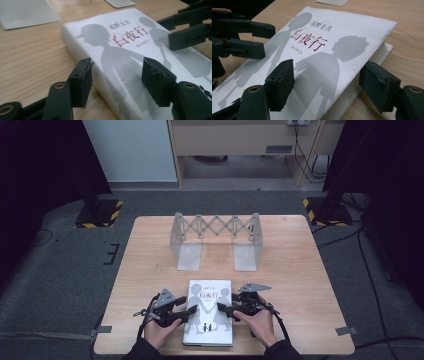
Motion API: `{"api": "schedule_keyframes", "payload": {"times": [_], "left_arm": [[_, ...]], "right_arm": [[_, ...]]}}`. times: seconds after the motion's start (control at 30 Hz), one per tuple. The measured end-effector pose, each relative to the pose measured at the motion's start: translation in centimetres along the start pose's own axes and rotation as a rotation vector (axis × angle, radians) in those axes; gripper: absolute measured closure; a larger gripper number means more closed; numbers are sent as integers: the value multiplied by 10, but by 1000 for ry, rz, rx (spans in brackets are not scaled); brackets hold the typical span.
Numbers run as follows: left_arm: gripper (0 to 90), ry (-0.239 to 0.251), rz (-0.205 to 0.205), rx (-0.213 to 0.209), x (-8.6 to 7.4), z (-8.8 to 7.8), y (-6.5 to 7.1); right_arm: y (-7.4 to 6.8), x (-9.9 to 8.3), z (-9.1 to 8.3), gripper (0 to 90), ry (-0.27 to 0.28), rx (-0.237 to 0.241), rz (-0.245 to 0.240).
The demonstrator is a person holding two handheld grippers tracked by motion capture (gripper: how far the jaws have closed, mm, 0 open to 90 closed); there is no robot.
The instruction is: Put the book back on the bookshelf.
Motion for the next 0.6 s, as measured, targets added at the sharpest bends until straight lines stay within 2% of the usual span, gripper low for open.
{"api": "schedule_keyframes", "payload": {"times": [0.03,0.1,0.13,0.2,0.23,0.27,0.3,0.33,0.4,0.47,0.5,0.6], "left_arm": [[442,5,-1,15,0,-3,-4],[445,11,-29,53,-1,-8,-12],[448,3,-33,84,-2,-10,-18],[451,-29,-43,114,-6,-10,-27],[448,-29,-43,114,-6,-10,-27],[446,-60,-33,122,-9,-8,-27],[443,-68,-30,117,-10,-7,-25],[439,-68,-30,117,-10,-7,-25],[433,-79,-19,91,-10,-3,-21],[455,-83,14,108,-10,-3,-19],[459,-84,17,103,-10,-3,-19],[550,-69,-21,71,-12,-3,-19]], "right_arm": [[0,0,0,289,0,-1,0],[-1,0,0,291,1,-4,0],[-1,0,-1,292,-1,-4,-7],[-1,1,-2,299,5,-5,-13],[-1,1,-2,299,5,-5,-13],[-2,3,-3,303,13,-5,-15],[-3,4,-4,304,20,-3,-18],[-3,4,-4,304,20,-3,-18],[-5,7,-7,304,32,5,-20],[-7,10,-10,310,57,16,-23],[-8,11,-11,311,67,23,-21],[-10,15,-13,312,99,40,-31]]}}
Point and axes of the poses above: each handheld gripper's, and its own axes: z roughly forward along the jaws, x roughly out of its top, y roughly to its right, the point moved 3 cm from there along z, roughly forward along the jaws, and after that the axes turned 3 degrees about -z, right-handed, at the moved point
